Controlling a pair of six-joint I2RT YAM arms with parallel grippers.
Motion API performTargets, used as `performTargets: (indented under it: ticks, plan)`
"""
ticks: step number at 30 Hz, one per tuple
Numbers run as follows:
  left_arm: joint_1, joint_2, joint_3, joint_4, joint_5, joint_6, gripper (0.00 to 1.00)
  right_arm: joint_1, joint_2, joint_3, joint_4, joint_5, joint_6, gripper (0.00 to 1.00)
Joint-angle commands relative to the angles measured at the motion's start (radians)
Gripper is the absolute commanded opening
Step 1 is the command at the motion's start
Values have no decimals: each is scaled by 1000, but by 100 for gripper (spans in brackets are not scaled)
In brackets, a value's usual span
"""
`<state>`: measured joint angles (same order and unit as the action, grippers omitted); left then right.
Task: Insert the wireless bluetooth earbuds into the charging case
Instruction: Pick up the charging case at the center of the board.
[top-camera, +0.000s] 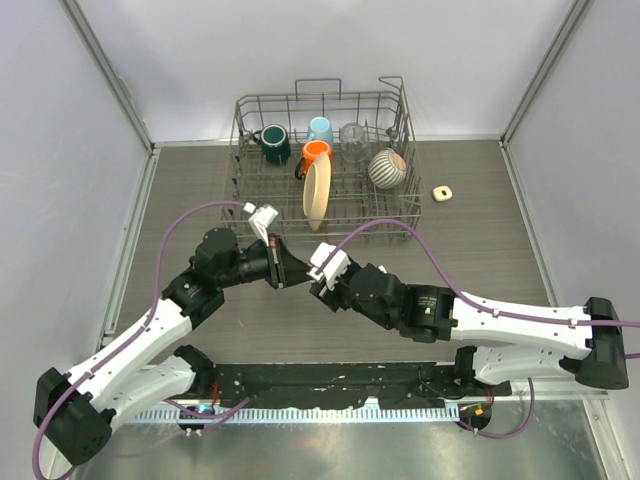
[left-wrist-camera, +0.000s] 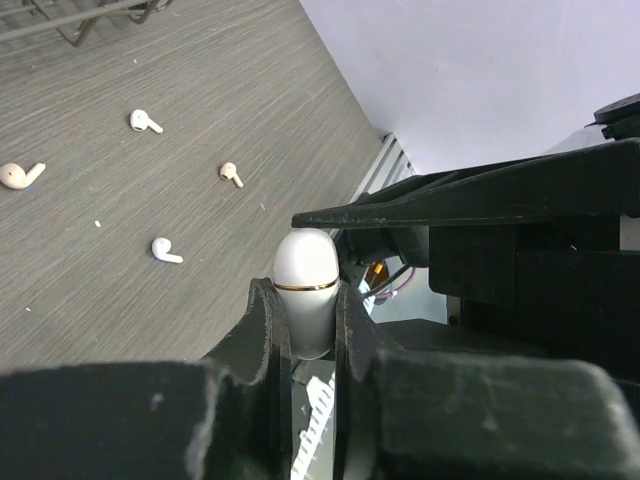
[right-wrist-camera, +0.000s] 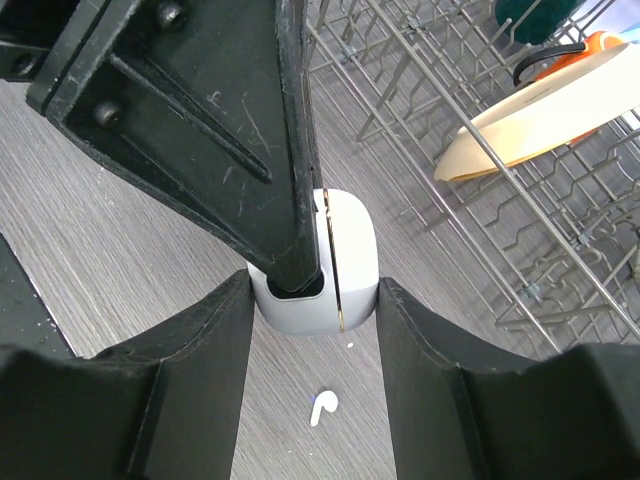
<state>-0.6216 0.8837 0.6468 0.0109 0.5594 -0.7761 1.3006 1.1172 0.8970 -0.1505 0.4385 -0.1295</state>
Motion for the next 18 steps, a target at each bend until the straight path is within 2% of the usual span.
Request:
performTargets:
  ticks: [1,3,4,5,6,9,11,12,15,18]
  plan:
    - [-1,12,33,40,23,40,0,11,-31,6,88,-23,14,4]
    - [-1,14,33,40,27,40,0,11,-34,2,97,-12,19,7]
    - [-1,11,33,38,22,43,0,9,-37,2,100,-8,22,14]
    - [-3,6,31,38,10,47,0,9,-42,0,104,8,30,23]
    - [-3,1,30,26,-4,54,0,9,-48,0,109,22,45,40]
    - [-1,-34,30,-35,-93,101,0,9,-78,-6,115,74,86,62]
    - [-3,-64,30,-72,-160,135,0,8,-106,-13,120,98,108,71]
    - [-3,-101,27,-101,-227,170,0,8,-134,-29,126,111,120,74]
    - [-1,-191,-4,-111,-346,234,0,5,-181,-56,123,109,178,75]
    - [-1,-261,-47,-80,-412,265,0,-3,-227,-69,97,129,280,75]
